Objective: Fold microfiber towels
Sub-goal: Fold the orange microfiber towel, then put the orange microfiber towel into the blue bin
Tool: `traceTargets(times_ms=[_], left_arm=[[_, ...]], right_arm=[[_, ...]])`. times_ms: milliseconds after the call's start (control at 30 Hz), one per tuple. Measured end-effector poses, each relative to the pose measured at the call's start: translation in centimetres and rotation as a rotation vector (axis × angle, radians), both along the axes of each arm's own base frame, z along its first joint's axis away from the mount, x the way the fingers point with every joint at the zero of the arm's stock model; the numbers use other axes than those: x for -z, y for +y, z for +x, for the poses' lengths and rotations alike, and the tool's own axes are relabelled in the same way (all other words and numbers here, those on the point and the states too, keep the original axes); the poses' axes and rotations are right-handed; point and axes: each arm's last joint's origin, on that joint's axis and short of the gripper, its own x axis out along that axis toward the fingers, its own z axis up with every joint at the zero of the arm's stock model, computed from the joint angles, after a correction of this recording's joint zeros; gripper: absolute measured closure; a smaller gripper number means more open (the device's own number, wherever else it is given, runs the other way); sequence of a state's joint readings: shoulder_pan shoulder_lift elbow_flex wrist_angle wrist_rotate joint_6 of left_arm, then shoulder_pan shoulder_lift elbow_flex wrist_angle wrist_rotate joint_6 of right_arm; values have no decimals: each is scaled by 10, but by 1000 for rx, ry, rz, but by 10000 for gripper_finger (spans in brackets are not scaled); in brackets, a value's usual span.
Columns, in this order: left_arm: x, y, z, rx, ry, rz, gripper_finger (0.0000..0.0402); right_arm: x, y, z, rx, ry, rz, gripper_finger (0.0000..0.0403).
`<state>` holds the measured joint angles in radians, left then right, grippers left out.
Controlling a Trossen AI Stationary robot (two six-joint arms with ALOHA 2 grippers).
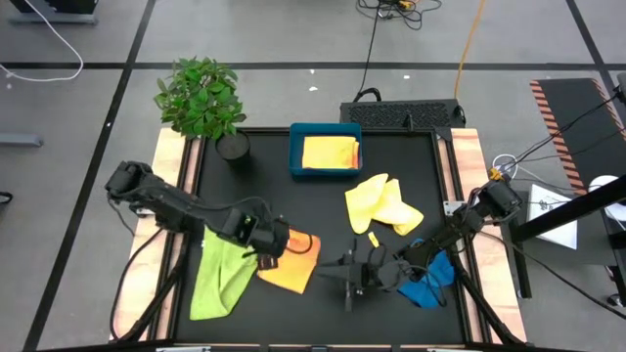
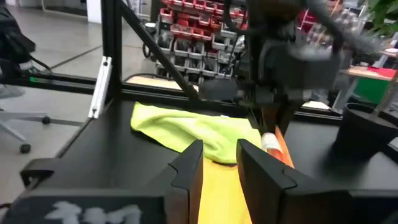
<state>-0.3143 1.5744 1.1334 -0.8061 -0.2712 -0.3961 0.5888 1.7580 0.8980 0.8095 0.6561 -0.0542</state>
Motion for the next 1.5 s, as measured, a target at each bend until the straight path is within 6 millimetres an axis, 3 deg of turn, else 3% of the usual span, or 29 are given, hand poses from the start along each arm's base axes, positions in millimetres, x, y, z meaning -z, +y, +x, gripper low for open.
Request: traceTargets(times_ms=[233, 467, 733, 1000, 1133, 1300, 1500], left_arm=[[36, 26, -5, 12, 55, -62, 396], [51, 38, -11, -31, 88, -97, 396], [44, 39, -7, 50, 93, -68, 350], [6, 36, -1, -5, 123, 16, 301], [-5, 32, -6, 10, 27, 166, 304], [-8, 25, -32, -4, -148, 209, 323], [23, 8, -65, 68, -576, 118, 355]], right_arm=[[1, -2, 1, 7, 8, -16, 312], [1, -2, 1, 7, 7, -15, 312], [2, -6, 3, 20, 18, -22, 312], [4, -13, 6, 38, 35, -46, 312], [9, -29, 13, 88, 83, -67, 312], [26, -54, 13, 130, 146, -73, 312], [36, -73, 9, 163, 142, -113, 312]])
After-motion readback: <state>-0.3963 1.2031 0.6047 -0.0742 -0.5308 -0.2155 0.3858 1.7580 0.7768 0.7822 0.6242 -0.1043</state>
